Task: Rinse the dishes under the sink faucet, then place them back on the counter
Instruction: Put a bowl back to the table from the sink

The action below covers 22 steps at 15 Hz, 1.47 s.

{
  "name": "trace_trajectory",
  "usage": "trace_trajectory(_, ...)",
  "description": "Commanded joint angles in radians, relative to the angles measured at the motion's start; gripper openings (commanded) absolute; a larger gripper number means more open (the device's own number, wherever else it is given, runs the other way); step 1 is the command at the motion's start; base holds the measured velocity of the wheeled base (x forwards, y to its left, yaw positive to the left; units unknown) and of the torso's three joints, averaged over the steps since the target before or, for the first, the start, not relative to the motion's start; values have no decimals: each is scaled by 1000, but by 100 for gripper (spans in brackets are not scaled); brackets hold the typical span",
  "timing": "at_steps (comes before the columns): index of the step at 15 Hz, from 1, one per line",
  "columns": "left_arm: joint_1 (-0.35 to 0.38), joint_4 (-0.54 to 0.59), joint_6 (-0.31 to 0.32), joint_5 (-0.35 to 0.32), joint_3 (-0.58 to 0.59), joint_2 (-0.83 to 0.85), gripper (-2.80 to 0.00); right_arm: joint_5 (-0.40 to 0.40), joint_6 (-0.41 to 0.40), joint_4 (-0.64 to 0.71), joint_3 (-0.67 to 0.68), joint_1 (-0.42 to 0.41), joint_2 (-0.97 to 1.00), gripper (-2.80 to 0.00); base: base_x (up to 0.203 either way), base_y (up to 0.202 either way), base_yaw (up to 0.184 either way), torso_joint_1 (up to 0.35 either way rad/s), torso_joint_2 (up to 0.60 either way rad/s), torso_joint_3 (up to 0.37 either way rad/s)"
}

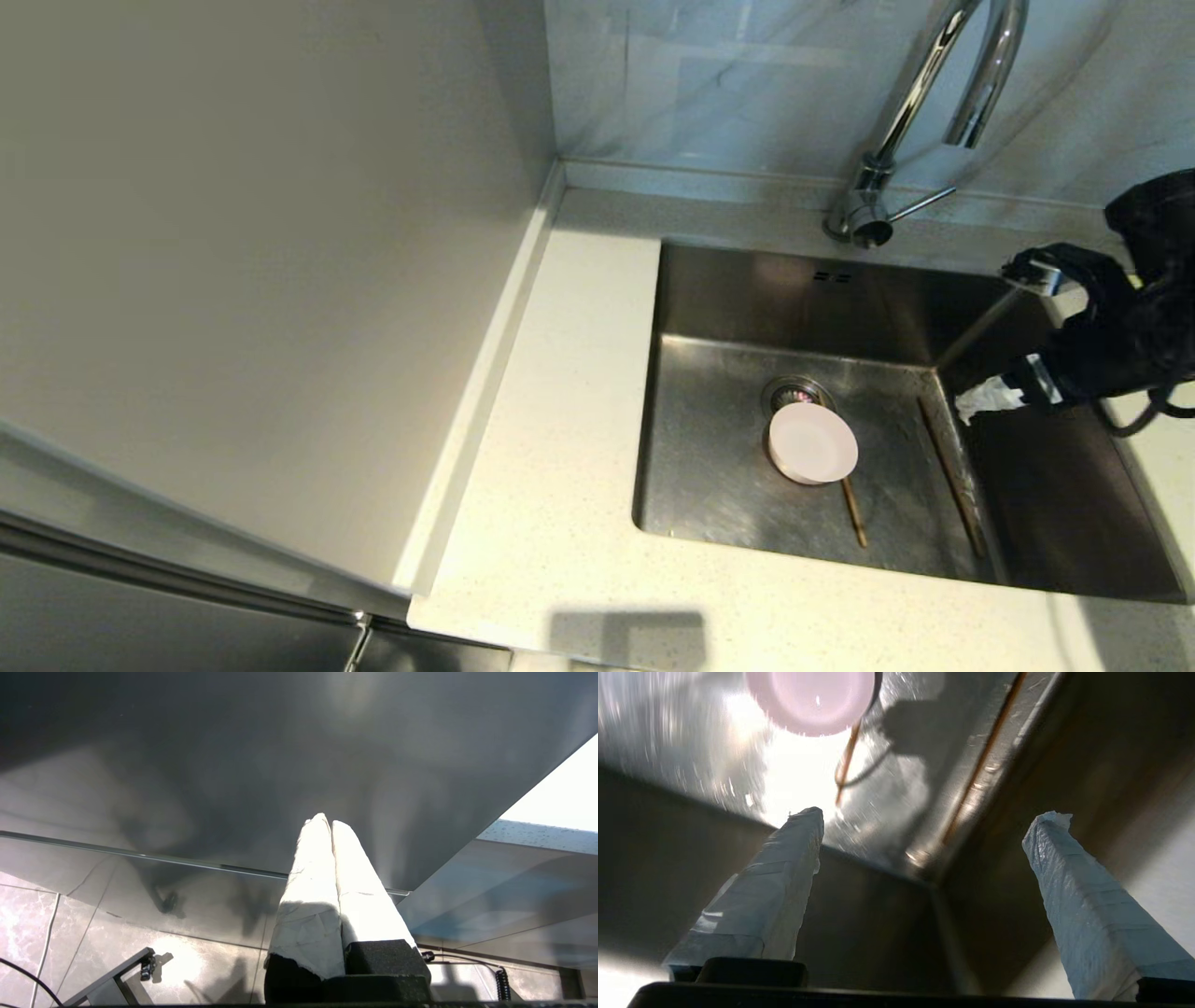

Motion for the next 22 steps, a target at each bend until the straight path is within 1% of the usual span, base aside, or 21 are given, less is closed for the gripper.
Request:
trace_trajectory(1,0,0,-1,1,0,-3,-280,-39,140,-17,3,42,119,0,0,0,0,0,0,0)
trace_trajectory(2,0,0,-1,1,0,-3,-280,-56,199,-22,4,57,155,0,0,0,0,0,0,0)
trace_trajectory(3,0,0,-1,1,0,-3,-280,-71,229,-30,1,66,186,0,0,0,0,0,0,0)
trace_trajectory(4,0,0,-1,1,0,-3,-280,-79,241,-58,-3,70,219,0,0,0,0,0,0,0)
trace_trajectory(6,0,0,-1,1,0,-3,-280,-84,244,-142,2,71,265,0,0,0,0,0,0,0)
trace_trajectory(9,0,0,-1,1,0,-3,-280,-74,207,-152,2,77,292,0,0,0,0,0,0,0)
trace_trajectory(11,0,0,-1,1,0,-3,-280,-73,210,-165,-6,89,323,0,0,0,0,0,0,0)
trace_trajectory(12,0,0,-1,1,0,-3,-280,-73,211,-184,-10,90,342,0,0,0,0,0,0,0)
trace_trajectory(14,0,0,-1,1,0,-3,-280,-70,214,-264,-15,91,391,0,0,0,0,0,0,0)
trace_trajectory(15,0,0,-1,1,0,-3,-280,-58,216,-304,-15,91,412,0,0,0,0,0,0,0)
trace_trajectory(17,0,0,-1,1,0,-3,-280,4,220,-345,-24,87,453,0,0,0,0,0,0,0)
trace_trajectory(20,0,0,-1,1,0,-3,-280,35,220,-351,-90,83,521,0,0,0,0,0,0,0)
trace_trajectory(22,0,0,-1,1,0,-3,-280,73,219,-351,-124,84,549,0,0,0,0,0,0,0)
